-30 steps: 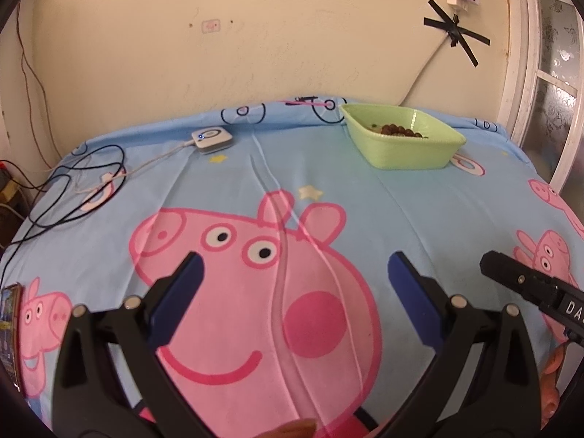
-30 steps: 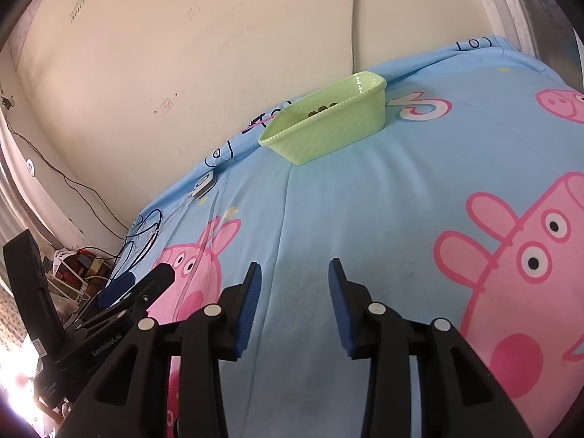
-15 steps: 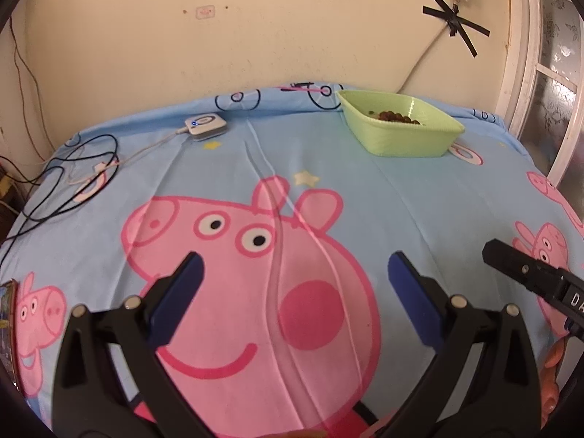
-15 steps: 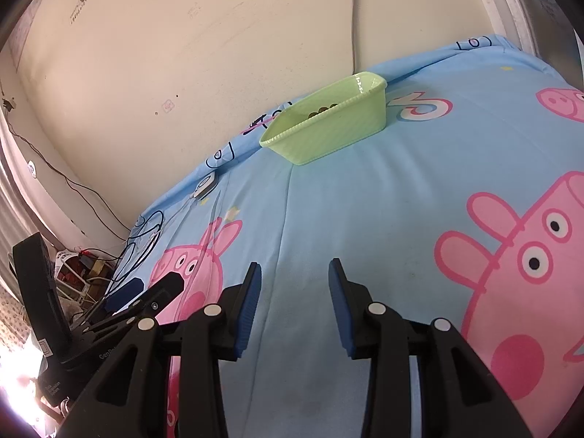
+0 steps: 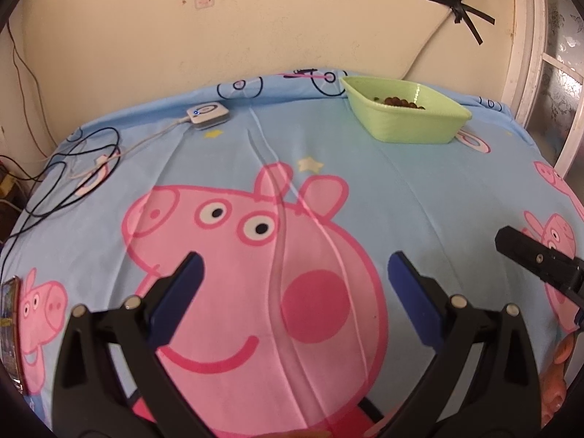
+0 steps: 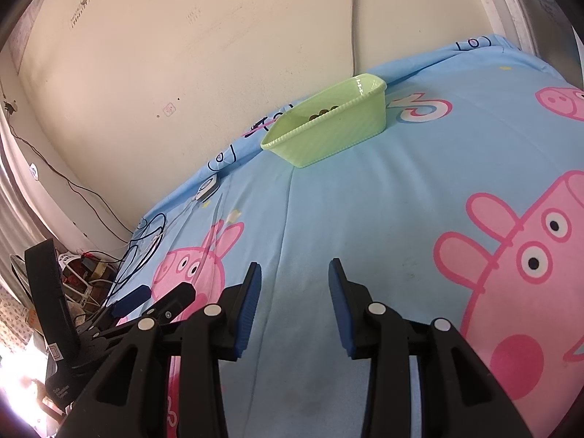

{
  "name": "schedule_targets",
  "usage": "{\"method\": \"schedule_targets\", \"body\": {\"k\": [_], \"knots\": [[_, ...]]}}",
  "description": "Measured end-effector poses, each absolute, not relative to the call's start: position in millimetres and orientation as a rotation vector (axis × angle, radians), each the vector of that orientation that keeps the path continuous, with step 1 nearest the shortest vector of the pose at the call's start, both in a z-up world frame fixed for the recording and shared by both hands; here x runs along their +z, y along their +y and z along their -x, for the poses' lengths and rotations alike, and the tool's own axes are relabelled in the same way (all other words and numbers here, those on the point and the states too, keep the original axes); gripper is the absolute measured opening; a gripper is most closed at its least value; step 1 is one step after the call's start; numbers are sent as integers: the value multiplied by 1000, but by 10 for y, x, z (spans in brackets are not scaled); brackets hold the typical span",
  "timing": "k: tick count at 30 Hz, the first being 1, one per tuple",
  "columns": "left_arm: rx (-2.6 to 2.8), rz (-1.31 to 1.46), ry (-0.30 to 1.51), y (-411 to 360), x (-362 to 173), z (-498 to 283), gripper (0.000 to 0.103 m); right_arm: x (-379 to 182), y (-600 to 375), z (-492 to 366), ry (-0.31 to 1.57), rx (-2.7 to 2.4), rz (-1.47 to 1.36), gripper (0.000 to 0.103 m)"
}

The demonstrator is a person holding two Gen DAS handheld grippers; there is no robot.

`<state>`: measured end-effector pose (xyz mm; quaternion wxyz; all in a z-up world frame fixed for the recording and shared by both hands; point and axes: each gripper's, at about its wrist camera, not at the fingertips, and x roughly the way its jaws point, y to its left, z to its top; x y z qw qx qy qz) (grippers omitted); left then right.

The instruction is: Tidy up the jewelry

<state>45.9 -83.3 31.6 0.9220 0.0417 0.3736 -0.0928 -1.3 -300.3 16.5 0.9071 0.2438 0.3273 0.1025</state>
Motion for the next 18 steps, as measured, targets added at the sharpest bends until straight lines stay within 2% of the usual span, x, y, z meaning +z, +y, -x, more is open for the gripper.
{"method": "schedule_targets", "body": {"k": [18], "knots": [[-178,-104,748,-837,321,-434,97,169,-3005,8,676,213,-503,14]]}}
